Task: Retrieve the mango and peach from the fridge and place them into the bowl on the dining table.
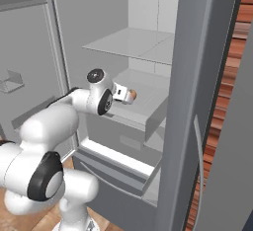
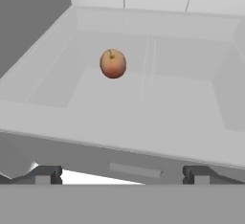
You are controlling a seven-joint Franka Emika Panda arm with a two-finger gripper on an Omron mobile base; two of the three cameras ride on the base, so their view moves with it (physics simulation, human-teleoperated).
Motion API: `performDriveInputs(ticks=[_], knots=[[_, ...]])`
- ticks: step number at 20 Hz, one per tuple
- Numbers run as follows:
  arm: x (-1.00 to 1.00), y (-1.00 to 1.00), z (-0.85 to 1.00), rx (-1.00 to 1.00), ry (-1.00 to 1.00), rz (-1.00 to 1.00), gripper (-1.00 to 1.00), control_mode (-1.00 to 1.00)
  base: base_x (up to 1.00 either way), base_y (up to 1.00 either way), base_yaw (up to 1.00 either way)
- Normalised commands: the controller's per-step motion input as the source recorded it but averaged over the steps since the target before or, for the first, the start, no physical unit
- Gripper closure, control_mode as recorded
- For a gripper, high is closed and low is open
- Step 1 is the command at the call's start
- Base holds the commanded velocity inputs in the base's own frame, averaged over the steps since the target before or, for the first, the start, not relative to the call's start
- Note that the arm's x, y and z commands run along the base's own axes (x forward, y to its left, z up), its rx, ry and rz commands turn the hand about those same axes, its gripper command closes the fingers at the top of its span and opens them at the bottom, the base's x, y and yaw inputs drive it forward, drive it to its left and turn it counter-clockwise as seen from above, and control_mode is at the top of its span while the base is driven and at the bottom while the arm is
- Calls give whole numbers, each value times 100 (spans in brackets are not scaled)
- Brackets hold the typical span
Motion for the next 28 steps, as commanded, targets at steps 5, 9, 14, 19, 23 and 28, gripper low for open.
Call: performDriveInputs(ticks=[5,9,14,19,23,28], knots=[[20,-15,-2,1,0,0,-100,-100,0,0,0],[24,-11,0,2,0,0,-100,-100,0,0,0],[20,-6,-13,1,0,0,-100,-100,0,0,0],[15,0,-21,0,0,0,-100,-100,0,0,0],[17,0,-8,0,0,1,-100,-100,0,0,0],[11,0,0,0,0,4,-100,-100,0,0,0]])
